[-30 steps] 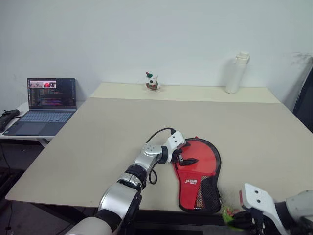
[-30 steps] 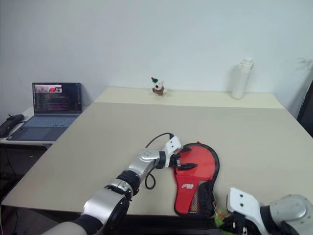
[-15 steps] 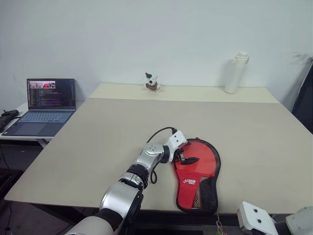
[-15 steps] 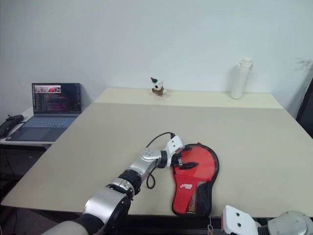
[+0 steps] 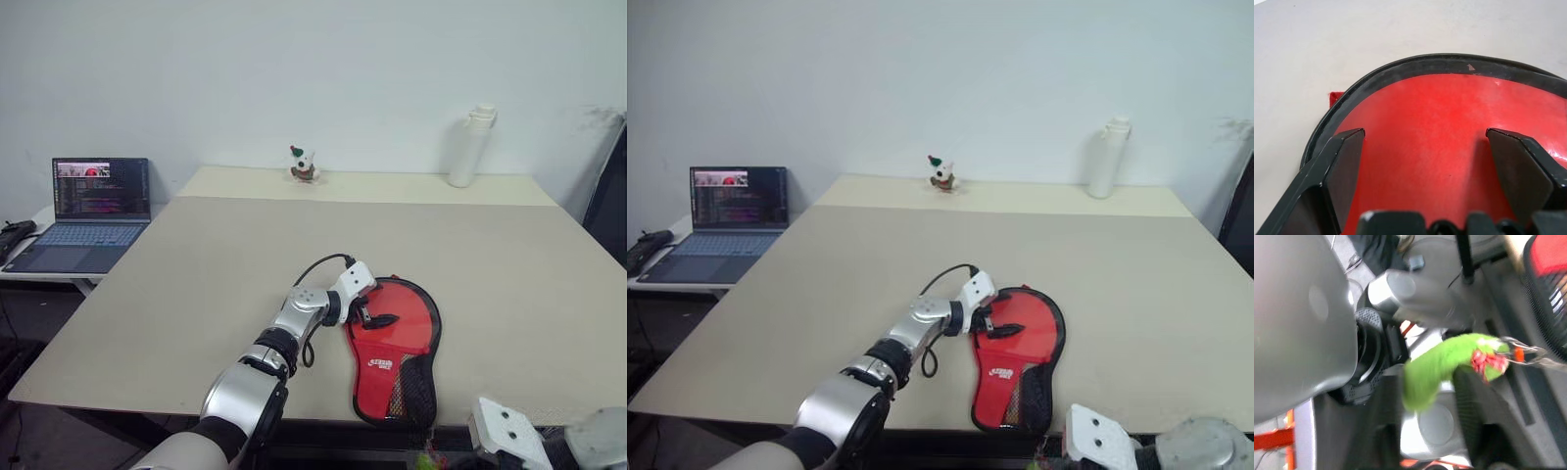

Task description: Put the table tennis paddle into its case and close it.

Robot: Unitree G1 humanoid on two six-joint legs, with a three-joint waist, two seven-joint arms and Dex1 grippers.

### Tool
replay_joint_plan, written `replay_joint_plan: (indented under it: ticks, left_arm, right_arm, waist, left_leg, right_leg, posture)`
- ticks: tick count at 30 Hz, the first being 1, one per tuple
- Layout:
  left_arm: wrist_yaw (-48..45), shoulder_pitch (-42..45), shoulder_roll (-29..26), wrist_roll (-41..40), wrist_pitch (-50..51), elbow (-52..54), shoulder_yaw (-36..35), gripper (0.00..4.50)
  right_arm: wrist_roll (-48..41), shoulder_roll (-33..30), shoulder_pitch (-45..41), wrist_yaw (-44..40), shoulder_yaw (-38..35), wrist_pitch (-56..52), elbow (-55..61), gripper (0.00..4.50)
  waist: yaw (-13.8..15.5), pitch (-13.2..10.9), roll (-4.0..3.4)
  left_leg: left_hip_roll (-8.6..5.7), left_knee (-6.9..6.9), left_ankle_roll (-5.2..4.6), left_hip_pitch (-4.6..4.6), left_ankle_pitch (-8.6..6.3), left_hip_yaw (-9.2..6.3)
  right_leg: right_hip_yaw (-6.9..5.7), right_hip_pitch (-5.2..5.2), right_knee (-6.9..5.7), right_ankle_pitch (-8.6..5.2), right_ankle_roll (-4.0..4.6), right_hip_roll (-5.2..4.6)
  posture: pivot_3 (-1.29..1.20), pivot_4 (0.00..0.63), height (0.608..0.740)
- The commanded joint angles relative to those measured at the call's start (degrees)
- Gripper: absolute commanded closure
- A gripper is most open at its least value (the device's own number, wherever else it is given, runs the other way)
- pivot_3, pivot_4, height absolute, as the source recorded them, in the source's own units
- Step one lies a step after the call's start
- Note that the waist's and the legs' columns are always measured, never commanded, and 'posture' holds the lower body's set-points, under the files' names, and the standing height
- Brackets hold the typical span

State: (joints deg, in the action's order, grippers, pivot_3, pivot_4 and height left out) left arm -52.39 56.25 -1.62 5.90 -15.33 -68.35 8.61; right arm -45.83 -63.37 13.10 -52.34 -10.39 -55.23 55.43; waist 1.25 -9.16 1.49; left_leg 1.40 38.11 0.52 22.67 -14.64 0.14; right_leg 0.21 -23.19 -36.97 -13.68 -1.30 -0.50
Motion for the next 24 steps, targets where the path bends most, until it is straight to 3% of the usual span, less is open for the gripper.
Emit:
replay_joint_plan:
  ticks: [1,5,9,20,24]
  left_arm:
    - [-0.6,-0.7,0.8,0.6,0.3,-0.4,0.8,0.16]
    - [-3.2,-0.9,-0.4,-2.0,0.3,4.9,-0.8,0.16]
    - [-8.5,-5.2,-5.4,-6.4,5.0,19.1,-2.6,0.16]
    - [-8.3,-31.5,-25.7,-22.2,32.0,65.9,-14.2,0.16]
    - [-3.7,-37.7,-27.6,-23.0,35.5,73.8,-14.8,0.16]
  right_arm:
    - [-5.4,1.0,-5.9,2.1,-3.0,-2.5,-4.6,2.12]
    - [-4.2,3.2,-16.2,5.0,-2.5,-1.5,-14.0,2.12]
    - [1.6,7.4,-20.6,4.5,-1.4,7.1,-22.5,2.12]
    - [14.9,14.2,-34.5,-2.1,4.4,25.4,-48.9,2.12]
    - [19.0,14.5,-38.2,-3.6,5.5,29.1,-56.3,2.12]
  waist:
    - [0.0,0.0,0.04]
    - [-0.1,-0.1,0.04]
    - [-0.2,-0.2,0.11]
    - [-2.3,-0.4,-0.07]
    - [-1.7,-0.5,-0.10]
  left_leg:
    - [0.01,0.00,0.00,0.01,0.00,-0.01]
    - [0.01,-0.02,0.00,0.05,0.00,0.07]
    - [0.07,-0.13,-0.01,0.20,0.00,0.12]
    - [0.27,-0.14,-0.02,0.03,0.00,0.03]
    - [0.22,-0.12,-0.01,0.02,0.00,0.06]
  right_leg:
    - [0.00,0.00,0.01,0.00,0.00,0.00]
    - [0.11,-0.07,0.02,0.01,0.01,0.00]
    - [0.26,-0.29,0.02,-0.01,0.05,0.10]
    - [0.67,-0.41,-0.27,-0.03,0.14,0.27]
    - [0.69,-0.39,-0.26,-0.02,0.15,0.13]
  posture:
    - [0.00,0.150,0.740]
    - [0.00,0.150,0.740]
    - [0.00,0.150,0.740]
    - [0.00,0.150,0.740]
    - [0.00,0.150,0.740]
